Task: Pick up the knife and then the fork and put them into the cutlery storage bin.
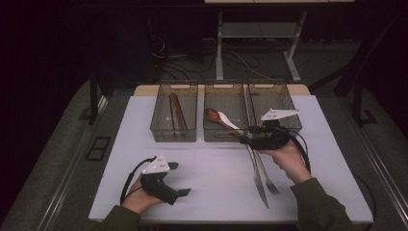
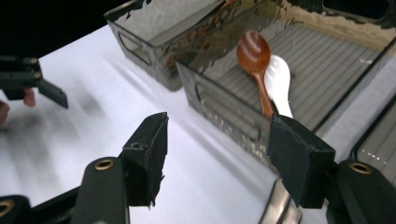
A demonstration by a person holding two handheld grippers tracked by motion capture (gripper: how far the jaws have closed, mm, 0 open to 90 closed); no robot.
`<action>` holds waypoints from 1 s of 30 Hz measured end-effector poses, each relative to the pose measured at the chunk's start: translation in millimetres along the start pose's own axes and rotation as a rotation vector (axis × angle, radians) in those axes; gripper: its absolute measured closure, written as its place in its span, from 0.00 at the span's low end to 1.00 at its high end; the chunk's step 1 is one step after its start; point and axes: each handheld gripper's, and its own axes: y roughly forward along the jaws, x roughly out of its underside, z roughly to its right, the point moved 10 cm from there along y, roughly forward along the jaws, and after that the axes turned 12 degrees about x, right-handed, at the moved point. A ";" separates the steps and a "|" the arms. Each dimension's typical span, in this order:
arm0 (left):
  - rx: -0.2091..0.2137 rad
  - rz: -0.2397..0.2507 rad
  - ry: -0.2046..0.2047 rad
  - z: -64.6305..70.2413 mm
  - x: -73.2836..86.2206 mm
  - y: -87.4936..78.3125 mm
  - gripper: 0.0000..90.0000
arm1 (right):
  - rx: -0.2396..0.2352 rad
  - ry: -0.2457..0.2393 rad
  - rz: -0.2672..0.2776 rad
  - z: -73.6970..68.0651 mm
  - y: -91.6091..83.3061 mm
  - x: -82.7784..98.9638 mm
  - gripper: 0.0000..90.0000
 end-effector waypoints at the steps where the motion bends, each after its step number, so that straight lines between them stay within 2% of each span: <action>1: 0.000 -0.001 -0.001 -0.2 0.2 0.2 0.00 | -0.001 0.001 -0.005 -0.1 -1.8 3.5 0.43; 5: -0.001 -0.008 0.006 -0.2 0.9 -0.8 0.00 | 0.010 -0.004 -0.025 2.5 -7.9 17.8 0.45; 8: -0.003 -0.008 0.005 -0.8 0.8 -1.3 0.00 | 0.023 -0.008 -0.048 6.3 -12.9 32.9 0.53; 13: -0.001 -0.010 0.010 -0.2 0.9 -1.1 0.00 | 0.026 -0.024 -0.112 9.1 -21.2 63.0 0.80; 16: -0.004 -0.011 0.008 -0.6 1.1 -1.2 0.00 | 0.023 -0.028 -0.158 7.4 -25.1 80.3 0.92; 19: -0.004 -0.013 0.009 -0.4 1.2 -0.9 0.00 | 0.017 -0.062 -0.200 3.6 -26.1 96.6 1.00; 24: -0.005 -0.013 0.008 -0.6 1.2 -1.0 0.00 | 0.042 -0.090 -0.266 2.0 -24.8 116.6 1.00; 30: -0.005 -0.015 0.009 -0.3 1.4 -0.9 0.00 | 0.062 -0.106 -0.309 4.3 -21.3 124.4 1.00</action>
